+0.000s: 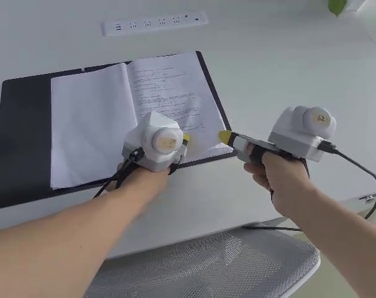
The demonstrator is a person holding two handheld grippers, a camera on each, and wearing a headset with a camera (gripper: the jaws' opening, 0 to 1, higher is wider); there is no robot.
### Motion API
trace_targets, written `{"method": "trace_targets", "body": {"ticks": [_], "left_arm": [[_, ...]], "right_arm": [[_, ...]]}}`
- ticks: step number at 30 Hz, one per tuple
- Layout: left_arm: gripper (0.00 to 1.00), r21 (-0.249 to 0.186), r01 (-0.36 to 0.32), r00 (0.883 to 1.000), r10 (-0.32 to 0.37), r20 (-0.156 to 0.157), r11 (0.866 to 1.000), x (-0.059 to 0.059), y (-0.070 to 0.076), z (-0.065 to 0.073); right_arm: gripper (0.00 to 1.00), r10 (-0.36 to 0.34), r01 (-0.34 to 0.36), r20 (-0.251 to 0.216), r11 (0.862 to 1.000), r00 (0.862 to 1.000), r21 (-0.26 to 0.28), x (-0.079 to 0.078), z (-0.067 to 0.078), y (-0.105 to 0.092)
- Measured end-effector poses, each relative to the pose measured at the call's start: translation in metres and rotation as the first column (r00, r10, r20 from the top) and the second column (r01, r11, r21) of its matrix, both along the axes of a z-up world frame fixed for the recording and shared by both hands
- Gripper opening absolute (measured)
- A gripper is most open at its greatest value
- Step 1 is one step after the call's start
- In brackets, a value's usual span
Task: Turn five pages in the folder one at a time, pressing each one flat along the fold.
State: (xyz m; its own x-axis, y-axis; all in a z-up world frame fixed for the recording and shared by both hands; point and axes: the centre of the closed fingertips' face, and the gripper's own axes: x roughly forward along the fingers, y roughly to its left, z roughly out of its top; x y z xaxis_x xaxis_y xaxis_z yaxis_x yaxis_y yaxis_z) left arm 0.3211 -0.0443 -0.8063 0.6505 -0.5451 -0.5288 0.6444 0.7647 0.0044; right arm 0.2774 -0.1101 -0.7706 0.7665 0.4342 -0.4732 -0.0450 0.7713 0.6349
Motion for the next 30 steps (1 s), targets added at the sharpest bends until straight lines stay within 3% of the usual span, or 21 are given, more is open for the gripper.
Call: {"method": "trace_targets", "body": {"ticks": [5,9,15,22,30], "left_arm": [[0.15,-0.010,-0.002,1.000,0.002,-0.013,1.000,-0.001,0.000,0.001],[0.18,-0.014,-0.013,0.999,0.013,-0.049,1.000,-0.004,0.007,0.004],[0.25,0.003,-0.039,0.994,0.039,-0.098,0.999,-0.009,0.039,0.013],[0.29,-0.012,-0.055,0.995,0.054,-0.086,0.998,-0.017,0.075,0.040],[0.30,-0.094,-0.111,0.992,0.105,-0.068,0.989,-0.027,0.107,0.082]], "right_arm": [[0.00,0.000,0.000,0.007,1.000,1.000,0.000,0.000,0.006,0.002],[0.00,0.004,-0.005,0.025,1.000,1.000,0.005,0.002,0.014,0.005],[0.00,0.020,-0.022,0.077,0.999,0.997,0.025,0.003,0.037,0.016],[0.00,0.061,-0.066,0.134,0.997,0.989,0.035,0.002,0.066,0.033],[0.00,0.127,-0.137,0.201,0.990,0.971,0.039,0.000,0.096,0.063]]}}
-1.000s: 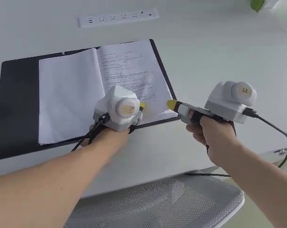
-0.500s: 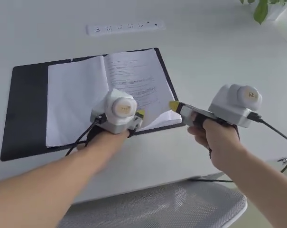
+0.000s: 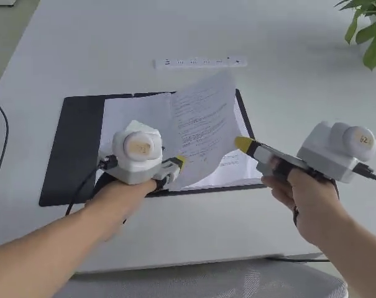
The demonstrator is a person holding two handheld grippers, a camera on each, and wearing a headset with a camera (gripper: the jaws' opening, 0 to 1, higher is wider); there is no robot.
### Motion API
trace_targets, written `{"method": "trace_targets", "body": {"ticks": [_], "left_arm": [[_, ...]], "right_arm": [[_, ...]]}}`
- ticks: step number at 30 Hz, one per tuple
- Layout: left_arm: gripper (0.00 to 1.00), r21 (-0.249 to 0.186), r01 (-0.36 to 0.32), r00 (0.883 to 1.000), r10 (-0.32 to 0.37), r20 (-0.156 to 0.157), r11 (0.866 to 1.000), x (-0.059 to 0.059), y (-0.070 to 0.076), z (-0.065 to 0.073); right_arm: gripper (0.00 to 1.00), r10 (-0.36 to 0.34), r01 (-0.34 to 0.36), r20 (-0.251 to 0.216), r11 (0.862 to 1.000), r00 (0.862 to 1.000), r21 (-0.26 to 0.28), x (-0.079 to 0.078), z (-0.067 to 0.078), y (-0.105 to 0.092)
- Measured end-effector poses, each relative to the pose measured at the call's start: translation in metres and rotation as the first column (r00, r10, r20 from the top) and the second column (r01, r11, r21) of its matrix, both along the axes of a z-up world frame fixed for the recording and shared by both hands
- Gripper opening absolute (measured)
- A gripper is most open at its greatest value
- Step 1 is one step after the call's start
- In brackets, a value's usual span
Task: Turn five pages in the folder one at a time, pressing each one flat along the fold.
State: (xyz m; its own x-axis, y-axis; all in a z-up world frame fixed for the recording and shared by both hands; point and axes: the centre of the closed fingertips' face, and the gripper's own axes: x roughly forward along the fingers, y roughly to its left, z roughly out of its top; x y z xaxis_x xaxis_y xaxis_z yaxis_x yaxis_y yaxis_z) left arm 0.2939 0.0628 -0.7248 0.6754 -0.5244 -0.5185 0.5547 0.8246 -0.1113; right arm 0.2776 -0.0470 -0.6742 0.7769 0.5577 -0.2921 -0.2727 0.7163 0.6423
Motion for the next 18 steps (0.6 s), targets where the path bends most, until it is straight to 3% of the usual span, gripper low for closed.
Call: {"method": "trace_targets", "body": {"ticks": [9,18], "left_arm": [[0.32,-0.053,-0.075,0.997,0.076,0.013,0.996,-0.024,0.042,0.037],[0.33,-0.055,-0.140,0.989,0.142,0.034,0.989,-0.044,0.093,0.062]], "right_arm": [[0.00,0.091,-0.093,0.040,0.995,0.995,0.034,-0.001,0.019,0.048],[0.00,0.179,-0.181,0.036,0.982,0.983,0.052,-0.001,0.020,0.104]]}}
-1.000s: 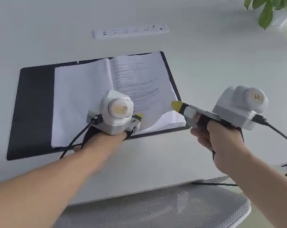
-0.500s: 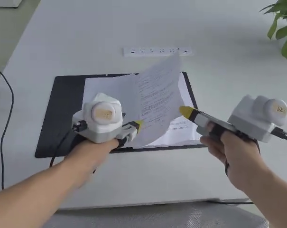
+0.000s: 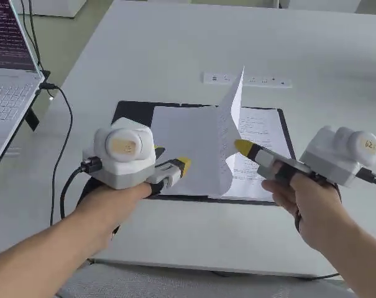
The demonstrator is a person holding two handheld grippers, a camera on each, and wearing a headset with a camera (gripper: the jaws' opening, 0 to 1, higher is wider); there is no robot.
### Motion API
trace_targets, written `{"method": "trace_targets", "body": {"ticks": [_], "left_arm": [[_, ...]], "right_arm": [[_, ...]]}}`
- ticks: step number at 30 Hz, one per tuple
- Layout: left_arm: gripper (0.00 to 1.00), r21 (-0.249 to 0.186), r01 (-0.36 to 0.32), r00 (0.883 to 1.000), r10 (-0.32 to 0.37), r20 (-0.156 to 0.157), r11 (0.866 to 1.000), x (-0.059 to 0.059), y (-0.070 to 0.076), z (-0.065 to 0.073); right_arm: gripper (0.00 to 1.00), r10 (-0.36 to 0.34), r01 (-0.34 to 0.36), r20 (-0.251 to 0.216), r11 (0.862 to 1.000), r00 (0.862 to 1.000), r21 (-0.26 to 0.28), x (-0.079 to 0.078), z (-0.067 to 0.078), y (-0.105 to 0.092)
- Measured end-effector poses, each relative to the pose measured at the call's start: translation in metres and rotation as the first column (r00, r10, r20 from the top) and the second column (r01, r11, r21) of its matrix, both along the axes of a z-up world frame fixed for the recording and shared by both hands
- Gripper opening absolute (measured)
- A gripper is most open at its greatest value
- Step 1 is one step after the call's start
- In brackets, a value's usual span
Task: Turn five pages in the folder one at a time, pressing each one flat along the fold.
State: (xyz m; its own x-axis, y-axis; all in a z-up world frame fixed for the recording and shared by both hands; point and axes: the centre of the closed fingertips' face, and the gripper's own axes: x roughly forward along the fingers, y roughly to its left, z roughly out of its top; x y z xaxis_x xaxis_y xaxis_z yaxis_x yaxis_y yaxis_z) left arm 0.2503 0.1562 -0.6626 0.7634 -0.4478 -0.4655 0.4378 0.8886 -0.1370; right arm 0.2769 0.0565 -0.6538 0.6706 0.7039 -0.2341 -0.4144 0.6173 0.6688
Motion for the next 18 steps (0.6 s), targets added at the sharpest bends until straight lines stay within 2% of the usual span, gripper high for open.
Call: {"method": "trace_targets", "body": {"ticks": [4,8,11,18], "left_arm": [[0.34,-0.020,-0.043,0.999,0.043,0.007,0.999,-0.006,0.019,0.009],[0.34,-0.016,-0.062,0.998,0.062,0.012,0.998,-0.013,0.035,0.014],[0.34,-0.016,-0.090,0.996,0.090,0.007,0.996,-0.018,0.050,0.014],[0.34,0.001,-0.119,0.993,0.119,-0.013,0.993,-0.028,0.075,0.006]], "right_arm": [[0.00,0.041,-0.041,-0.009,0.999,0.999,-0.001,-0.002,-0.004,0.024],[0.00,0.072,-0.072,-0.026,0.997,0.997,-0.004,-0.002,-0.011,0.046],[0.00,0.099,-0.100,-0.044,0.995,0.994,-0.014,-0.003,-0.020,0.063],[0.00,0.153,-0.158,-0.091,0.986,0.984,-0.054,-0.005,-0.045,0.099]]}}
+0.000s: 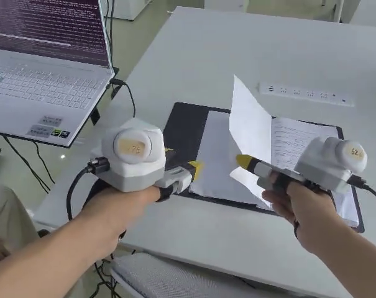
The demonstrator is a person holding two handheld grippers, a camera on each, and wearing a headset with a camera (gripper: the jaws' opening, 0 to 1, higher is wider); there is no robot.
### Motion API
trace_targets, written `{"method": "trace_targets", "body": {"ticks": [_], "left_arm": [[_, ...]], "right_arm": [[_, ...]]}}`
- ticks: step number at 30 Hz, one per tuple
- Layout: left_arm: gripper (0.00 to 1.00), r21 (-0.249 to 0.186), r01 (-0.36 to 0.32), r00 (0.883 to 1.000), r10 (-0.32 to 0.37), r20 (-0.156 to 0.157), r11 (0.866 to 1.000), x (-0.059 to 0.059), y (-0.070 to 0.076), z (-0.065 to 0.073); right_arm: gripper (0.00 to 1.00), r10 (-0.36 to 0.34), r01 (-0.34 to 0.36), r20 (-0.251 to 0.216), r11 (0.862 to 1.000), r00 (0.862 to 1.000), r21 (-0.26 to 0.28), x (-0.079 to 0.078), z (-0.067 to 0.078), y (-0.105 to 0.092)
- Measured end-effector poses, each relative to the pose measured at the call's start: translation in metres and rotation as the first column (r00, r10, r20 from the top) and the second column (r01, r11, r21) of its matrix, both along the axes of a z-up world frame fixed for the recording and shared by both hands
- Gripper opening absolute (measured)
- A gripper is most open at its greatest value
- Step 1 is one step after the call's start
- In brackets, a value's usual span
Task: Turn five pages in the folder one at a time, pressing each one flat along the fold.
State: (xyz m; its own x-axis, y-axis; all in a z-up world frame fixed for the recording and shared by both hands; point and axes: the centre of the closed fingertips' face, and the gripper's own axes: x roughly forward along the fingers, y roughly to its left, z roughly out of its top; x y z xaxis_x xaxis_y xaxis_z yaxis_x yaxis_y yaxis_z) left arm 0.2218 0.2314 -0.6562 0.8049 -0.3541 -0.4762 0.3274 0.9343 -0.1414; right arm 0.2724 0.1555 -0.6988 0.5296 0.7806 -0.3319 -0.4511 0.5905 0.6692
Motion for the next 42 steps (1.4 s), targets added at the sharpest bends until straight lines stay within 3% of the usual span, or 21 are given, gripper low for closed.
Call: {"method": "trace_targets", "body": {"ticks": [8,14,19,24,29,34,42], "left_arm": [[0.33,0.001,-0.031,0.999,0.031,-0.023,1.000,-0.006,0.022,-0.013],[0.33,-0.001,-0.045,0.998,0.045,-0.050,0.999,-0.012,0.029,-0.026],[0.33,0.000,-0.057,0.995,0.057,-0.076,0.998,-0.019,0.032,-0.036],[0.33,0.000,-0.060,0.994,0.060,-0.088,0.998,-0.021,0.033,-0.043],[0.33,-0.004,-0.056,0.993,0.055,-0.101,0.998,-0.019,0.031,-0.052],[0.32,0.006,-0.043,0.992,0.043,-0.115,0.999,-0.015,0.027,-0.060],[0.30,-0.025,-0.006,0.994,0.003,-0.113,1.000,0.001,0.007,-0.073]], "right_arm": [[0.00,0.054,-0.058,-0.050,0.996,0.997,-0.073,-0.010,-0.030,0.033],[0.00,0.080,-0.091,-0.093,0.989,0.992,-0.117,-0.013,-0.054,0.050],[0.00,0.087,-0.106,-0.138,0.986,0.987,-0.131,0.001,-0.086,0.053],[0.06,0.084,-0.105,-0.167,0.987,0.982,-0.123,0.003,-0.100,0.056],[0.10,0.086,-0.104,-0.189,0.991,0.978,-0.086,-0.001,-0.100,0.057],[0.15,0.093,-0.098,-0.189,0.995,0.978,-0.018,-0.004,-0.085,0.054],[0.12,0.049,-0.041,-0.157,0.998,0.986,0.053,0.000,-0.051,0.011]]}}
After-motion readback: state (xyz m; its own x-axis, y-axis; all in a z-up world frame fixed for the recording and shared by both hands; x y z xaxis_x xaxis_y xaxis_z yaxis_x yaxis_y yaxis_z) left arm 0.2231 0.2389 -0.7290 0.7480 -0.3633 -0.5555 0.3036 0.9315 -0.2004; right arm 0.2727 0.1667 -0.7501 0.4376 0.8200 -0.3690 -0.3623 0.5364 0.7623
